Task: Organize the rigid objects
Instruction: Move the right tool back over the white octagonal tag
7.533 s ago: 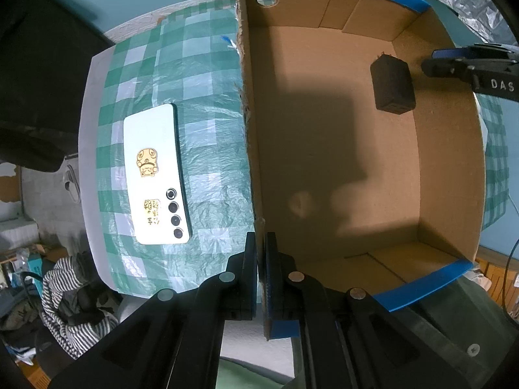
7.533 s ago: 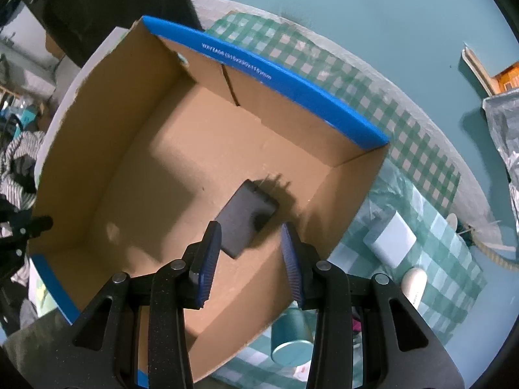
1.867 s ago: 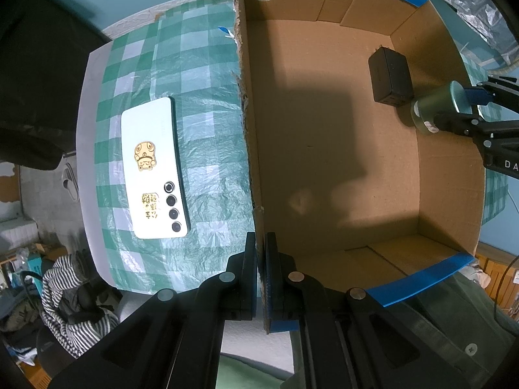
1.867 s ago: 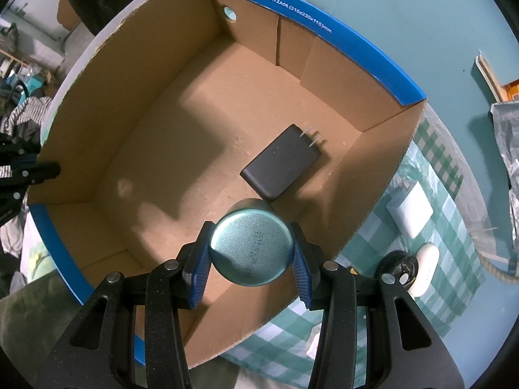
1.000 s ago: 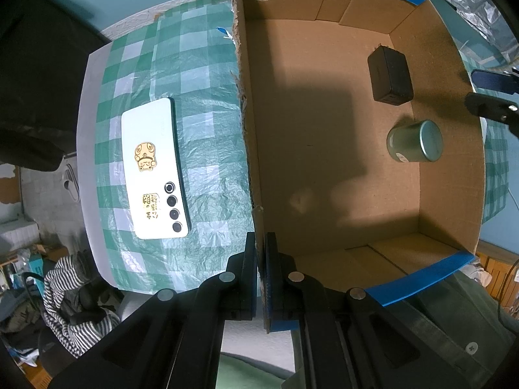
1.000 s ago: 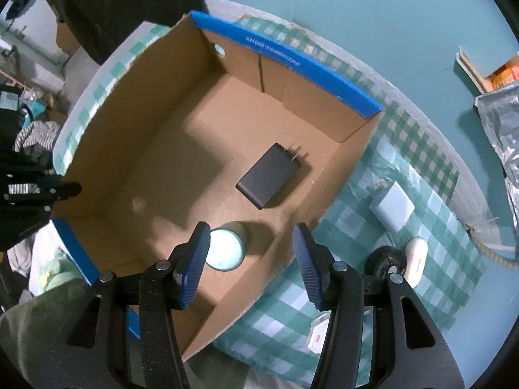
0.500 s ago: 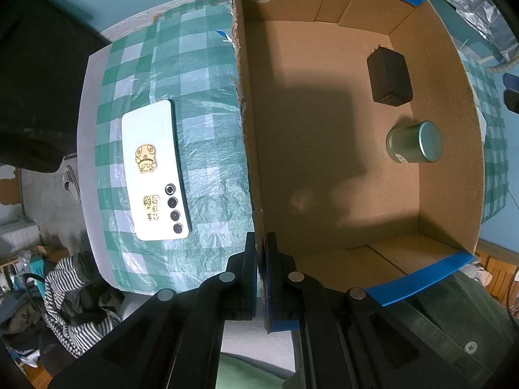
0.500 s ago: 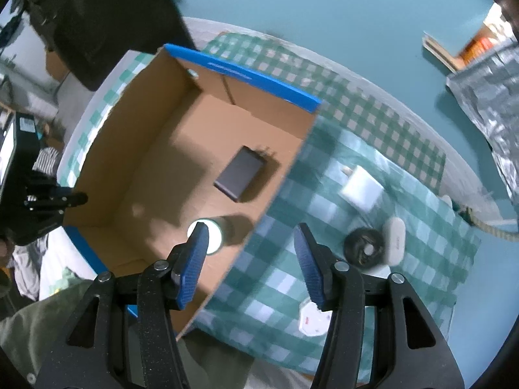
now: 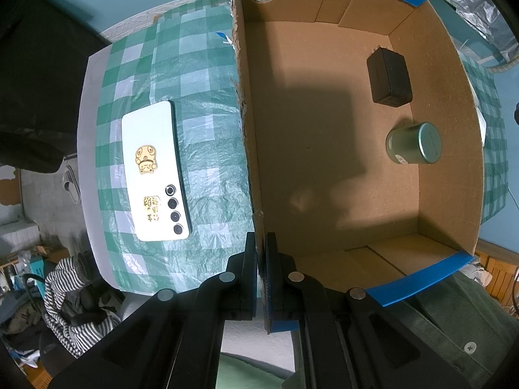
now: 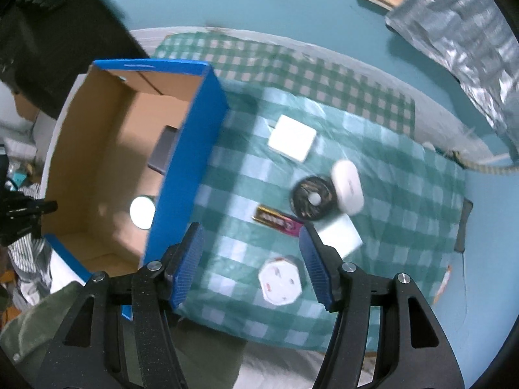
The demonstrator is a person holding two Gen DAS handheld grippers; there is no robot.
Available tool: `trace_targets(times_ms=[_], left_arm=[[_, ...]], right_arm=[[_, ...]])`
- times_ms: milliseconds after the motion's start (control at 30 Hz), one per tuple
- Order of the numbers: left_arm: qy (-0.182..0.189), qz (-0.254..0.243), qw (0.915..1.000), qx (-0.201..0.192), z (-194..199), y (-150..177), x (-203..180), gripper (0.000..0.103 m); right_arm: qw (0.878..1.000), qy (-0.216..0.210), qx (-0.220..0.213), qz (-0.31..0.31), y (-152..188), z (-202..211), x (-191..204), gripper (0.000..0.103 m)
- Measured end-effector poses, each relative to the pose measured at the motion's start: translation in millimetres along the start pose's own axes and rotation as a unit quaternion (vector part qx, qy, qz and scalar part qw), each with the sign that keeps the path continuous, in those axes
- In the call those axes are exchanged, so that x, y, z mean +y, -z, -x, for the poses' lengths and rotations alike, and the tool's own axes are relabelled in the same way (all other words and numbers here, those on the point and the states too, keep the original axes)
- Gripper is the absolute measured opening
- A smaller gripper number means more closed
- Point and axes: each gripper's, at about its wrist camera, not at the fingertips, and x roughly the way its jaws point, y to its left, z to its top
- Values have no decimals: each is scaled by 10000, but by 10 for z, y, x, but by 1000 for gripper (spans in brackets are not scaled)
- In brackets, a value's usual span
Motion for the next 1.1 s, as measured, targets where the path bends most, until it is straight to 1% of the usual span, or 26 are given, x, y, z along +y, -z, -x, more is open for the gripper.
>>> trace_targets(times_ms=[167,433,567,700,1100], left_arm=[[-3,-20,10000,3,10,-6,-5,4],[1,-11,10000,2,12,-8,-10,4],[-1,-17,10000,4,12,-8,-8,4],[1,-20,10000,7,14,-7,-8,4],[-7,-29,10000,5,7,2,-11,4]], right_arm=[[9998,-78,191,11,169,-212,-169,62],[9974,-230,657,172,457,-724,-231,62],[9954,-104,859,419,580,-952,-189,62],[9938,45,941,586,660,-1093,-163,62],[9922,4,1080,624,802,-1355,-189,62]])
